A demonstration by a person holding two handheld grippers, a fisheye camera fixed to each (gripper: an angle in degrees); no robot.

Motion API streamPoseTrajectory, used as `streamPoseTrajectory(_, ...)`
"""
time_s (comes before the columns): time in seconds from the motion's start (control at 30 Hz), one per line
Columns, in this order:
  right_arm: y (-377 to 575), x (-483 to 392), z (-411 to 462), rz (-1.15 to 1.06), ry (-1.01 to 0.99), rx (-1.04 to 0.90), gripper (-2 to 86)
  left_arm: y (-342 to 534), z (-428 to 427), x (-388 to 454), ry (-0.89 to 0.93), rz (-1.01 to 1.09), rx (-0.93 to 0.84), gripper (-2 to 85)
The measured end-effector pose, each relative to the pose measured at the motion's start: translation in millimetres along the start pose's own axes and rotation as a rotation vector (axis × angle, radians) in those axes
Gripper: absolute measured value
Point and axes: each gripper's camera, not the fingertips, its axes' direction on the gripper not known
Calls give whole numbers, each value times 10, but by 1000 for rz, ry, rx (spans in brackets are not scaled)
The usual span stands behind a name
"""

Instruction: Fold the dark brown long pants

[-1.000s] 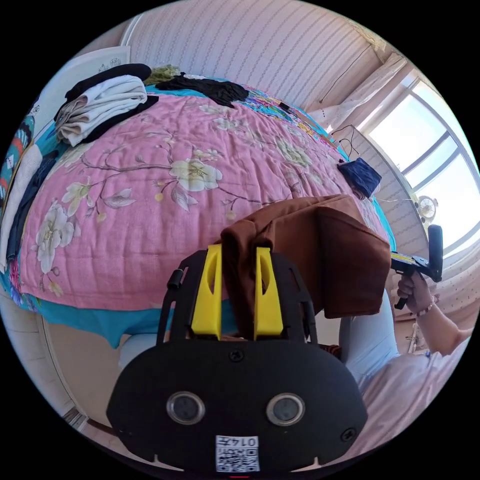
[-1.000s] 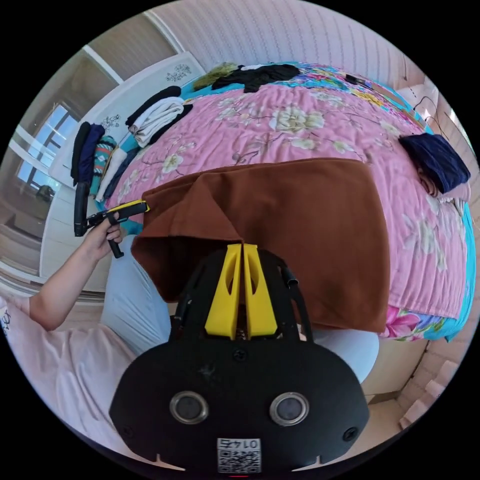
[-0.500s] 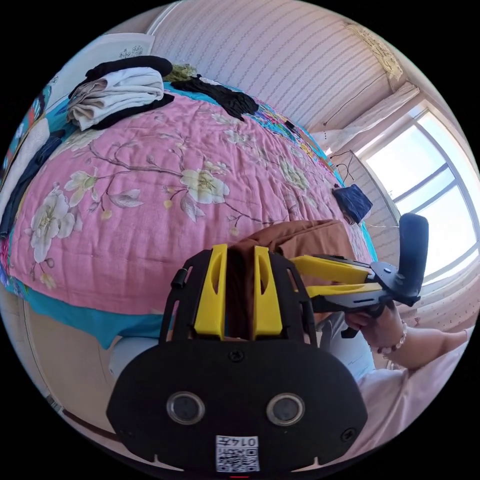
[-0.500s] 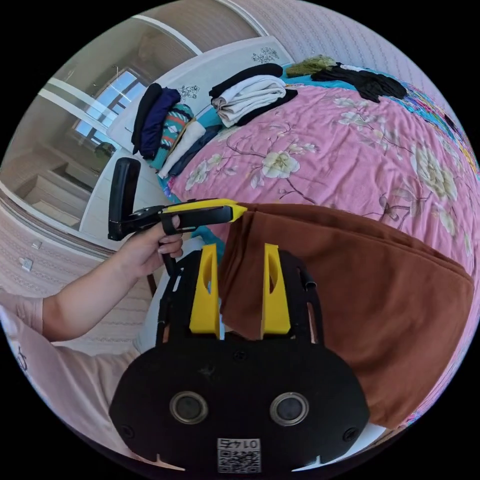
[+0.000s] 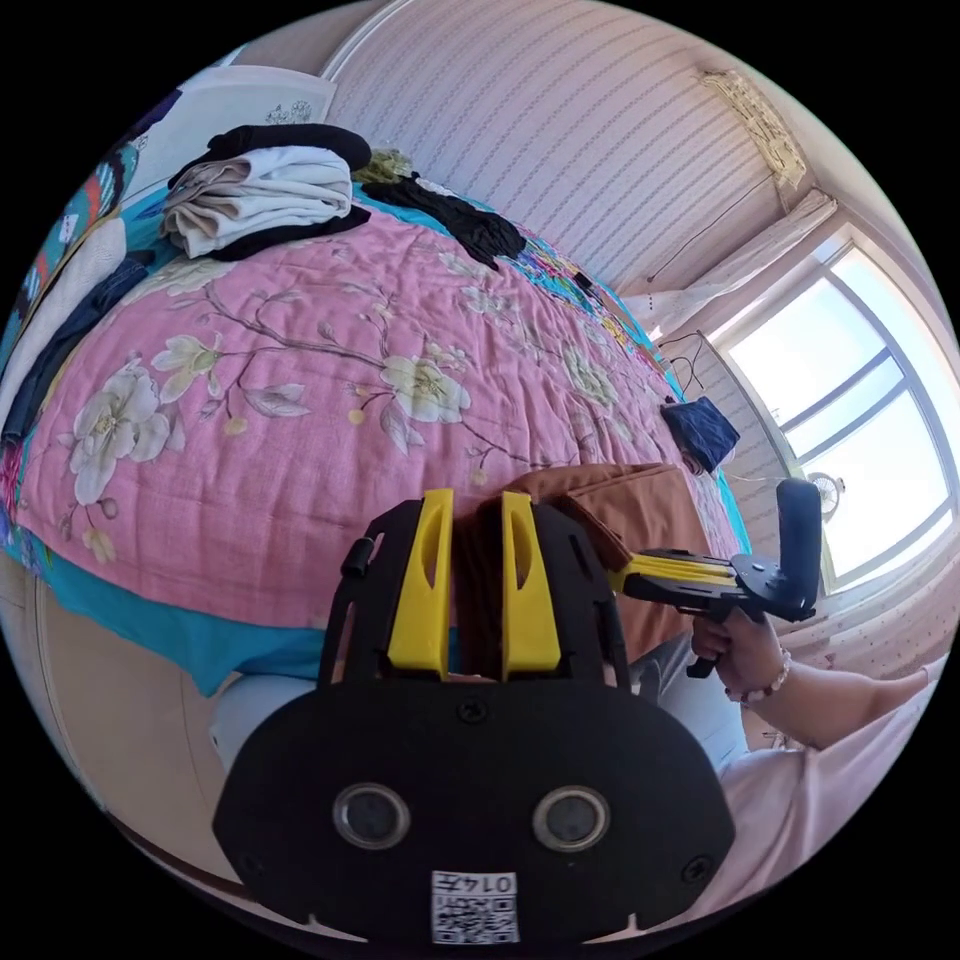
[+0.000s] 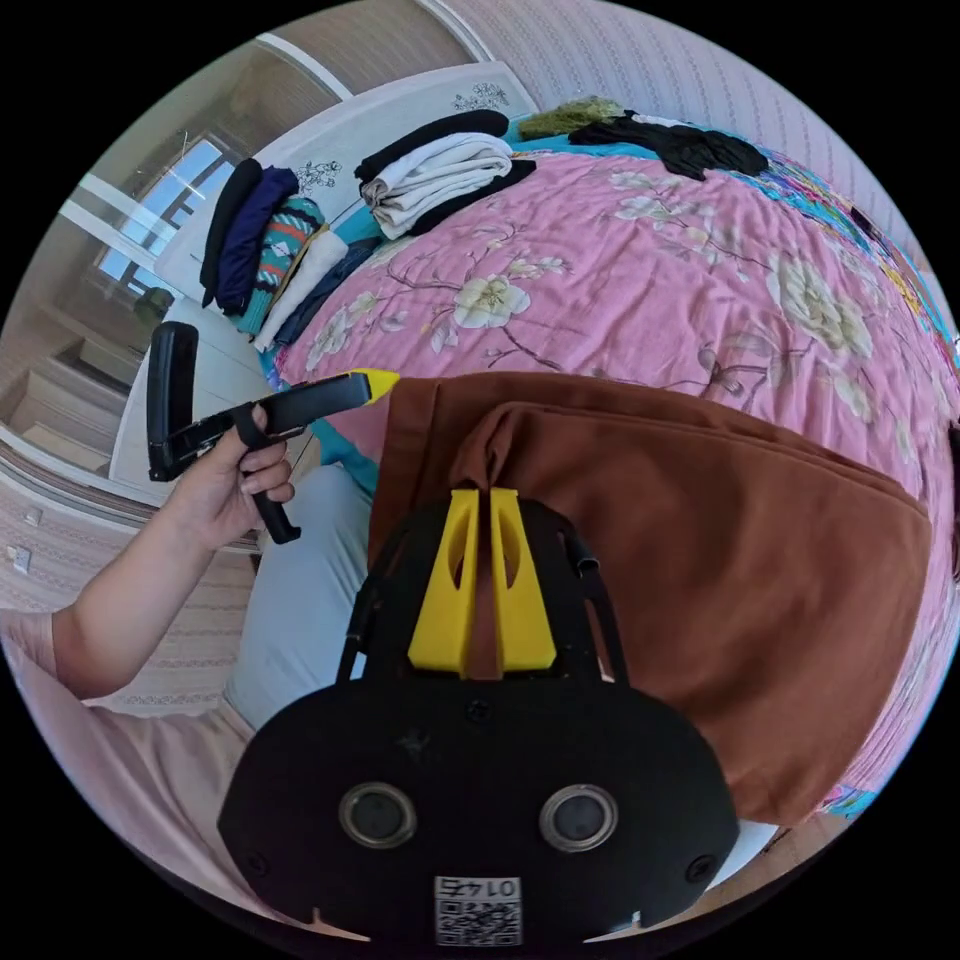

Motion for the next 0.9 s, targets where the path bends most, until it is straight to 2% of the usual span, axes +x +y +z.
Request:
streamPoseTrajectory(0.2, 1049, 601, -688, 166, -26, 121, 9, -8, -310, 63, 33, 10, 40, 108)
streamPoseTrajectory(0.37, 2028, 1189, -1286, 364, -12, 251, 7, -23, 11, 391, -11, 96, -108, 135)
streamPoseTrajectory(0.47, 2599, 1490, -1647, 478, -22, 362, 6, -39, 14, 564, -159, 118, -137, 91)
streamPoseTrajectory(0.5, 2824, 1595, -1810, 517, -40, 423, 6, -41, -1, 589, -154, 127, -144, 77)
streamPoseTrajectory(0.57, 3168, 1739, -2064, 569, -66, 528, 5, -5, -149, 647, -89, 158, -117, 21)
streamPoseTrajectory(0.73, 4074, 2141, -2665, 647, -244, 862, 4, 55, -560, 637, 66, 77, -35, -5)
streamPoseTrajectory(0.9, 4254, 2431, -3224, 551, -325, 1044, 1, -383, -1112, 964, 163, 127, 122, -9)
